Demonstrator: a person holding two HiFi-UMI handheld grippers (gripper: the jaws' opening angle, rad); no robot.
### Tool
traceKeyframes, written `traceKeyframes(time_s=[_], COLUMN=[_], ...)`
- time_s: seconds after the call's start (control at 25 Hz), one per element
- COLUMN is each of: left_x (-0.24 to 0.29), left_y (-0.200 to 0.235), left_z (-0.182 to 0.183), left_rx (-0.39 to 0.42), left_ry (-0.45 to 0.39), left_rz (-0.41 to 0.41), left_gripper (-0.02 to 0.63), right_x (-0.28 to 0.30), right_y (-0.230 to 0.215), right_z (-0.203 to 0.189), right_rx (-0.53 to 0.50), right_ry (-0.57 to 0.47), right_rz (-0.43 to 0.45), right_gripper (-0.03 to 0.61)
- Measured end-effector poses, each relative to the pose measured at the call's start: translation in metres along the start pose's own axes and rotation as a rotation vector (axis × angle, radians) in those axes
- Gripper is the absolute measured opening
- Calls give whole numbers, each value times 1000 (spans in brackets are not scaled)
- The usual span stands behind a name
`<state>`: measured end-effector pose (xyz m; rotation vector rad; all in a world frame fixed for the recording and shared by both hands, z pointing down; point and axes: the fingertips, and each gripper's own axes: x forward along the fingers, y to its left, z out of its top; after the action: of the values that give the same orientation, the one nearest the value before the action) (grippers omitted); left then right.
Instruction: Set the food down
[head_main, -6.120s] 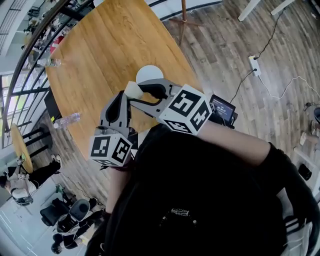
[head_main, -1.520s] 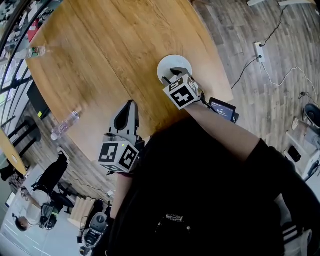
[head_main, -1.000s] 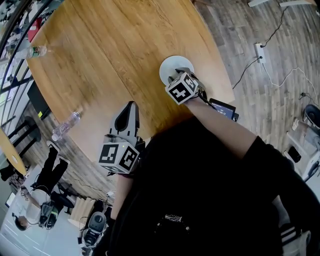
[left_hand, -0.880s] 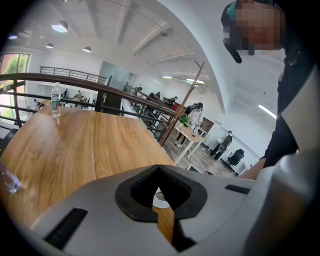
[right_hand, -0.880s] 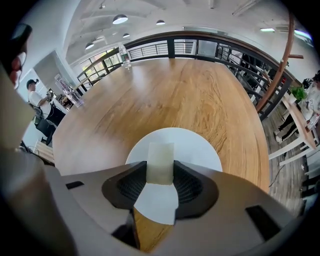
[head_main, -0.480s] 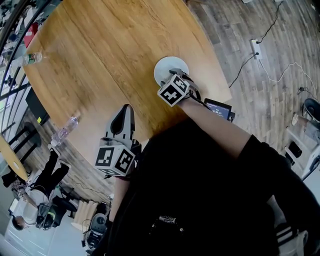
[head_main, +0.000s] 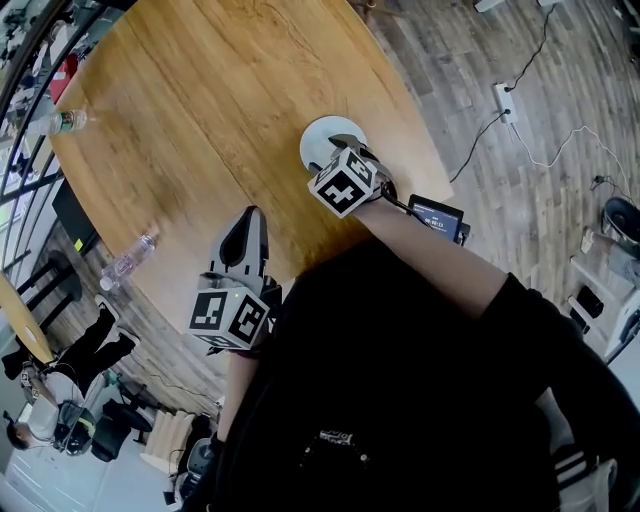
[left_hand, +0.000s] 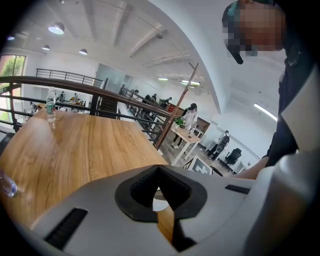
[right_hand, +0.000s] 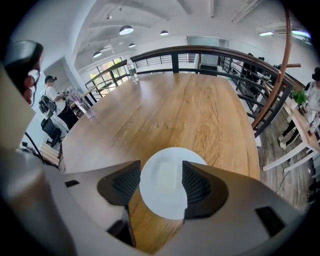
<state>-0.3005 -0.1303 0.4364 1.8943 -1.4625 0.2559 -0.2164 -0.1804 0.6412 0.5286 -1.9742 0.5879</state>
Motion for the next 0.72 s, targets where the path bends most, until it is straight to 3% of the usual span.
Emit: traceKeyframes(time_s=[0.2, 0.4, 0.48, 0.6, 0.72], left_x=[-12, -19, -22, -27, -29], left_y=[-7, -26, -35, -46, -54], left_z=[7, 19, 27, 37, 46], left_rx=[19, 58, 76, 110, 137], left_ry=[-40, -90, -119, -152, -184], left_rz=[14, 13, 9, 2, -10], left_gripper=[3, 2, 3, 2, 3], right_x=[-45, -98, -122, -155, -182], right_y=[17, 42, 49, 63, 69], right_z=[30, 51, 58, 64, 69], right_rx=[0, -18, -55, -87, -72], right_ry=[-108, -247, -314, -402, -470], right_rz=[47, 151, 189, 298, 374], right_gripper=[253, 239, 190, 55, 34])
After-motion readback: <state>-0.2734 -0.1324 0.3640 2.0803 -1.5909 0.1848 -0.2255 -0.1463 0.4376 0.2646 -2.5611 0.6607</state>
